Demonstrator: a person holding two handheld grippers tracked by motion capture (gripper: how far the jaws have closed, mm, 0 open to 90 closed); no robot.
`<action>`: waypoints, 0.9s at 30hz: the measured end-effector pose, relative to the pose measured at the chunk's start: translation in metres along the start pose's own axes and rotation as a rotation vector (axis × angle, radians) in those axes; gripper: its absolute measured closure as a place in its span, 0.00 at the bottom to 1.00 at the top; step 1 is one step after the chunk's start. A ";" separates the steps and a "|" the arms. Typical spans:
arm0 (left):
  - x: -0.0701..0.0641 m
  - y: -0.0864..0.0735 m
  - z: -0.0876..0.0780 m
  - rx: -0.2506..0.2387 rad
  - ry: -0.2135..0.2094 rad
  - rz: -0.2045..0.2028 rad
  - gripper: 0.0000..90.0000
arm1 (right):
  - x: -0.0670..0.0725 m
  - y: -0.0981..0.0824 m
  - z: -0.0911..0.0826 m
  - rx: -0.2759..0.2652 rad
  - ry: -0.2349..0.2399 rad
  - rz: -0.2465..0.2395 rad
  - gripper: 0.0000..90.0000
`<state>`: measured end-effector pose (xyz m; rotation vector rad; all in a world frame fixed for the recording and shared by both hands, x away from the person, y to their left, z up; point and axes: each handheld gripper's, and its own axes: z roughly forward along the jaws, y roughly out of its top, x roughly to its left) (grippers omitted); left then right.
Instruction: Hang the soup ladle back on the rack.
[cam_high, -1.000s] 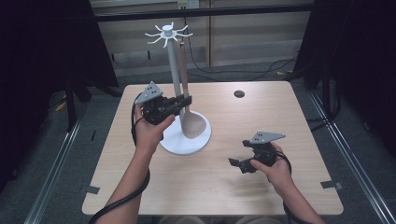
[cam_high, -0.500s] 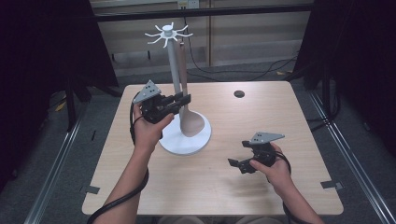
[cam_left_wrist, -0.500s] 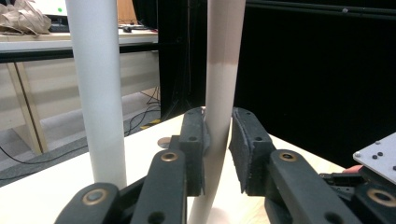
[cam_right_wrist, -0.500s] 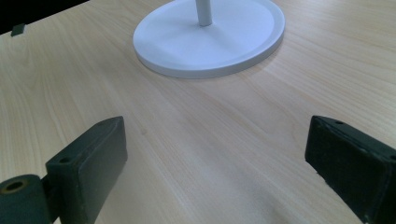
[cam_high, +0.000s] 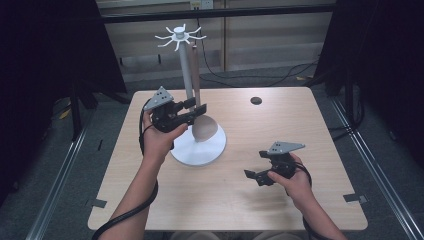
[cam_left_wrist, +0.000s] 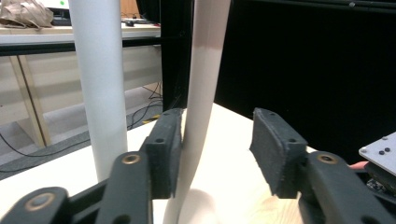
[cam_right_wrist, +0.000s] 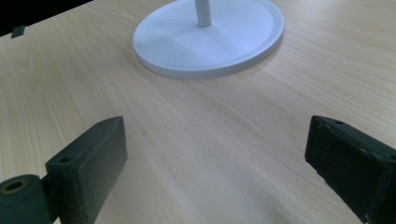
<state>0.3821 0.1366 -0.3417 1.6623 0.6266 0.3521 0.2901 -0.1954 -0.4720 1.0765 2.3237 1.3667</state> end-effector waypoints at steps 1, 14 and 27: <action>0.000 0.000 0.000 -0.009 -0.012 -0.012 0.55 | 0.000 0.000 0.000 0.002 -0.001 0.001 0.06; -0.005 -0.006 -0.007 0.030 0.036 -0.002 0.24 | 0.002 0.000 0.000 0.003 -0.003 -0.001 0.06; -0.004 -0.030 -0.016 0.077 0.084 0.022 0.12 | 0.000 -0.002 -0.001 0.006 -0.013 0.002 0.06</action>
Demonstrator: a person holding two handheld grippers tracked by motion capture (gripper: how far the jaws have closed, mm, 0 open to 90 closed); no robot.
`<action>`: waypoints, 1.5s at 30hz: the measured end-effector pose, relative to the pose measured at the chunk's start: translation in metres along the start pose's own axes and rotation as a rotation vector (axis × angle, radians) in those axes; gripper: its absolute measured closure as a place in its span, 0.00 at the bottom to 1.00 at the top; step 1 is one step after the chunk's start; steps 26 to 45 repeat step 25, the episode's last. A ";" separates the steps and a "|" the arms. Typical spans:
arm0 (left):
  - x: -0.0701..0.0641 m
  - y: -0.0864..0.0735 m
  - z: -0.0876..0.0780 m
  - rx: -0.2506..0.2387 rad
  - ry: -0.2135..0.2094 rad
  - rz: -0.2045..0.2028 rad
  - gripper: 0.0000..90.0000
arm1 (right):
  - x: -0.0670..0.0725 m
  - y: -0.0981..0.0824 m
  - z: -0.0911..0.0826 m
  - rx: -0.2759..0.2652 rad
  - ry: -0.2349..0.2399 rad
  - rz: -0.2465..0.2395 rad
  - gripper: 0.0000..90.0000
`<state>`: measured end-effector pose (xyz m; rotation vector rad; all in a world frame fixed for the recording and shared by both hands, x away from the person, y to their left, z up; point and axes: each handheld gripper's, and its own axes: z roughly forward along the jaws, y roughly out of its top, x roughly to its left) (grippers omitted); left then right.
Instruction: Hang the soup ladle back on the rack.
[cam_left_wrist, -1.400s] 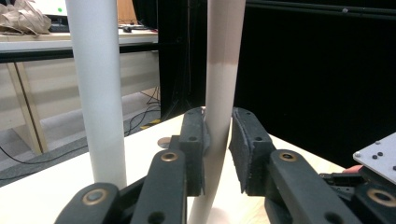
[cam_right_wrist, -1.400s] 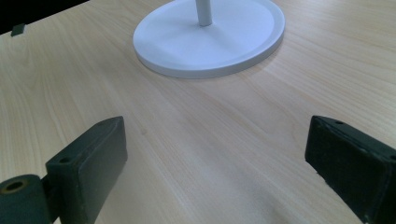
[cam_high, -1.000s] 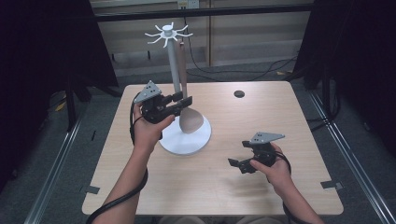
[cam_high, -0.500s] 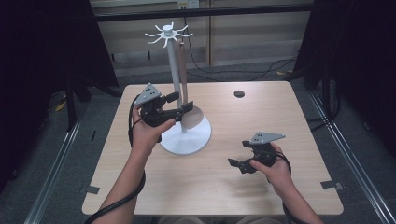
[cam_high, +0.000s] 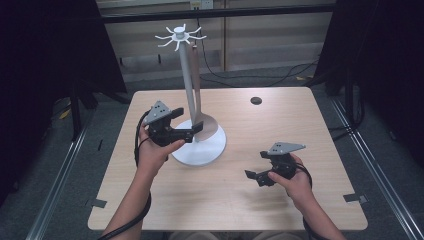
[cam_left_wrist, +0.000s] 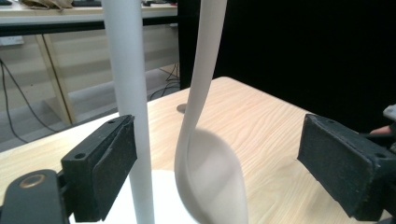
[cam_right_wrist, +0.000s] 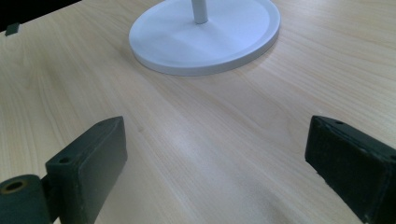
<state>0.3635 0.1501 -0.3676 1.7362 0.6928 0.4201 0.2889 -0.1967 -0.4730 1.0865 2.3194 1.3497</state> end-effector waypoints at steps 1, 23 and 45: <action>0.000 -0.004 0.000 0.003 0.000 -0.008 0.12 | 0.000 0.000 0.000 0.000 0.000 0.000 0.06; 0.006 -0.062 -0.002 0.074 0.000 -0.050 0.10 | 0.001 0.000 -0.001 -0.001 -0.022 -0.011 0.06; 0.007 -0.062 -0.002 0.072 0.004 -0.059 0.10 | 0.001 0.000 -0.002 -0.002 -0.024 -0.012 0.06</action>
